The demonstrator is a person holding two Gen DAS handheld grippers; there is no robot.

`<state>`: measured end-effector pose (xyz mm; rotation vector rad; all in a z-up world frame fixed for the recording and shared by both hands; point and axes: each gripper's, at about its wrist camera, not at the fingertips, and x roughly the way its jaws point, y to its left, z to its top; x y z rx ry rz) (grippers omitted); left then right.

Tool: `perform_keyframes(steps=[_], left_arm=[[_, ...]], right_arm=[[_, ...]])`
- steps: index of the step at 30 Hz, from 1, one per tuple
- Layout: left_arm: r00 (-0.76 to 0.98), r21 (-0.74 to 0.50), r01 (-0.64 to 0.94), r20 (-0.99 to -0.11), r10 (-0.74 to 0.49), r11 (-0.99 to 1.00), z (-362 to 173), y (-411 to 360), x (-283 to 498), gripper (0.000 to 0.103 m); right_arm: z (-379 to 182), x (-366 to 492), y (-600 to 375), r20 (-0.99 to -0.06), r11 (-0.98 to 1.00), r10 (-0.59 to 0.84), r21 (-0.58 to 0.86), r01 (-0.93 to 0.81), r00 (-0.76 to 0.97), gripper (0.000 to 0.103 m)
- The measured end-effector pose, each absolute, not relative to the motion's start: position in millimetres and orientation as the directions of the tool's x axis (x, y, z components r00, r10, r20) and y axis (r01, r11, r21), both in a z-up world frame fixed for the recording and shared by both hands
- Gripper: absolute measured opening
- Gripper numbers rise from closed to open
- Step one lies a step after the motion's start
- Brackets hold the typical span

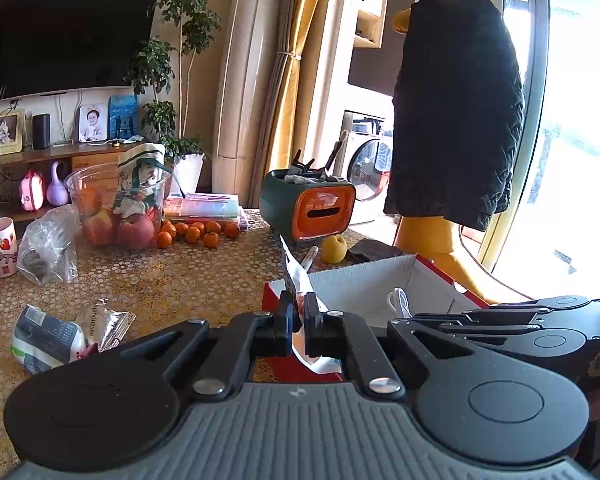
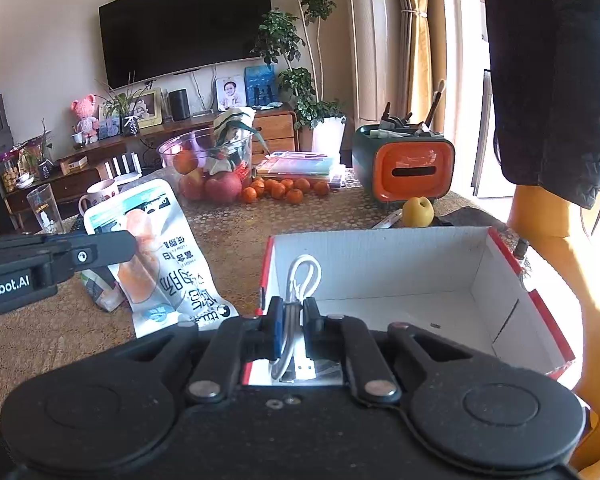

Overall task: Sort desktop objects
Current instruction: 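Carry the snack pouch and white cable with both tools over the red box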

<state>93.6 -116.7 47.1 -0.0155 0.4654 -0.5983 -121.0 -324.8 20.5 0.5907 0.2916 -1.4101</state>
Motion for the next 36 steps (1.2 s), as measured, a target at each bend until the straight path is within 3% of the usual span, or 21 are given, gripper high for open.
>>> perform_keyframes(steps=[10, 36], left_arm=[[0.681, -0.166, 0.583, -0.434, -0.59, 0.796, 48.0, -157.1, 107.4, 0.004], [0.505, -0.206, 0.641, -0.612, -0.608, 0.74, -17.4, -242.1, 140.6, 0.004]], right_arm=[[7.4, -161.2, -340.3, -0.555, -0.004, -0.824, 0.205, 0.979, 0.113, 0.009], [-45.3, -224.9, -366.5, -0.678, -0.078, -0.735, 0.117, 0.99, 0.023, 0.009]])
